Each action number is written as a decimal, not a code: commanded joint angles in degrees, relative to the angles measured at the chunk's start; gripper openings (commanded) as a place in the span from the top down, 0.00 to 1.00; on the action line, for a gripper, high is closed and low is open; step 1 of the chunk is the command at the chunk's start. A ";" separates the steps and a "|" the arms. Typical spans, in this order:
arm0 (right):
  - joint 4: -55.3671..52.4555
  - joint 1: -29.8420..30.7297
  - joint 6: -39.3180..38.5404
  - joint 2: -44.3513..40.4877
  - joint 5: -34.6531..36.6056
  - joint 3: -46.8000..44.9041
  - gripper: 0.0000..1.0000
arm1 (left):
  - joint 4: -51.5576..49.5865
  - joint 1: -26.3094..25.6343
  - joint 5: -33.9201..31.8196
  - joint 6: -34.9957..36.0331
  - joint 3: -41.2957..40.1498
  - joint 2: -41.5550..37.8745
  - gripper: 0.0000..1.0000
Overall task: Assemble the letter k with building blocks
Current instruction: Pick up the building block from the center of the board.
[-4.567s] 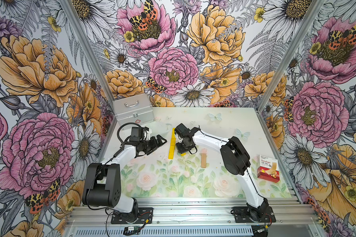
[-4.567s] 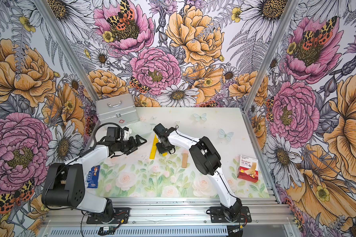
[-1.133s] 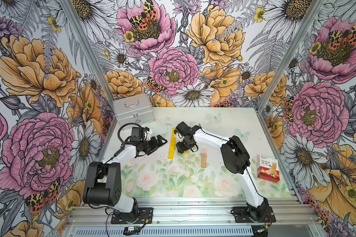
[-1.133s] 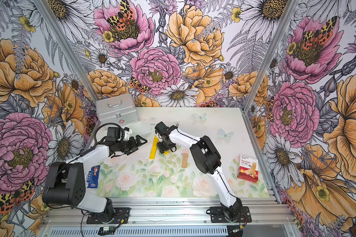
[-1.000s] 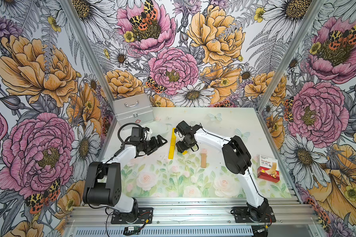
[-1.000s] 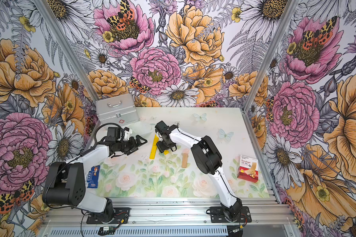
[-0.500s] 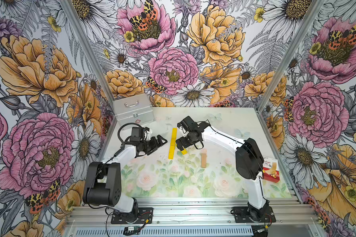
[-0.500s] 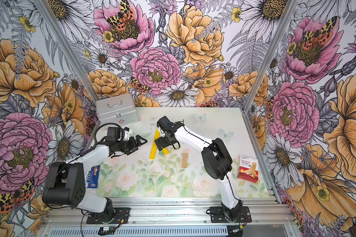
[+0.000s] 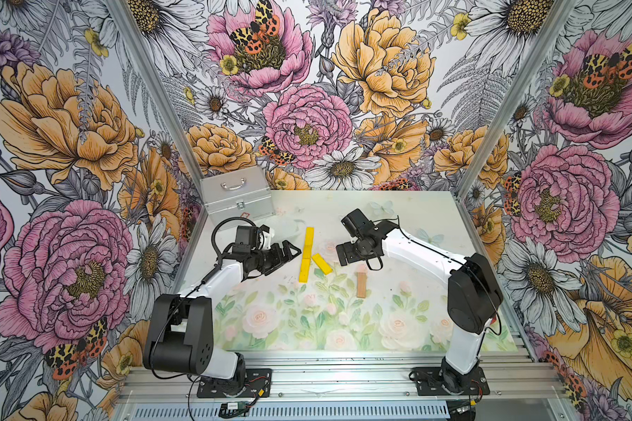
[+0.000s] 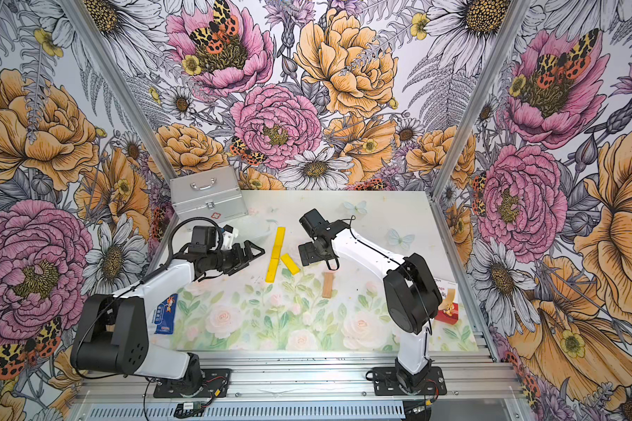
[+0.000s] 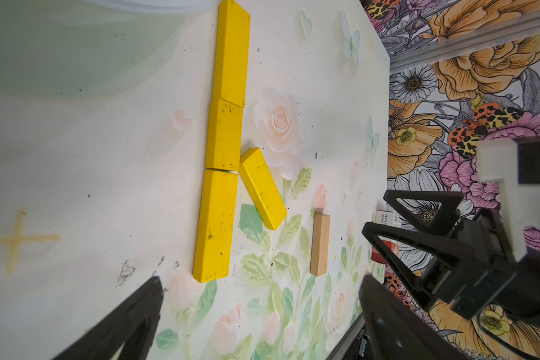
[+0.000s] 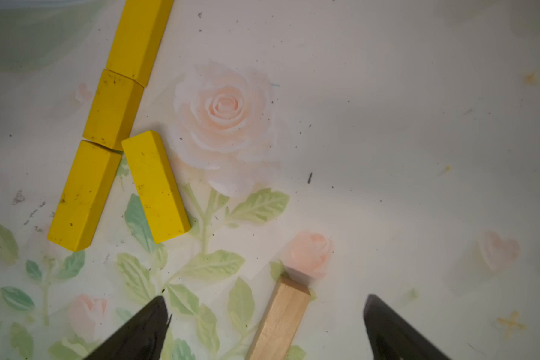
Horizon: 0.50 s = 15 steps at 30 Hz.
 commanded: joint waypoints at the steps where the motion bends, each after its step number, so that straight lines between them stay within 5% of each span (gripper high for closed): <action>1: 1.36 -0.21 6.57 -4.65 4.91 -4.30 0.01 | 0.93 -1.29 1.36 -0.30 -1.19 -1.66 0.01; 15: 7.37 2.75 12.69 -9.55 1.29 -18.01 0.05 | 1.97 -2.34 1.56 -0.58 -1.32 -0.54 0.01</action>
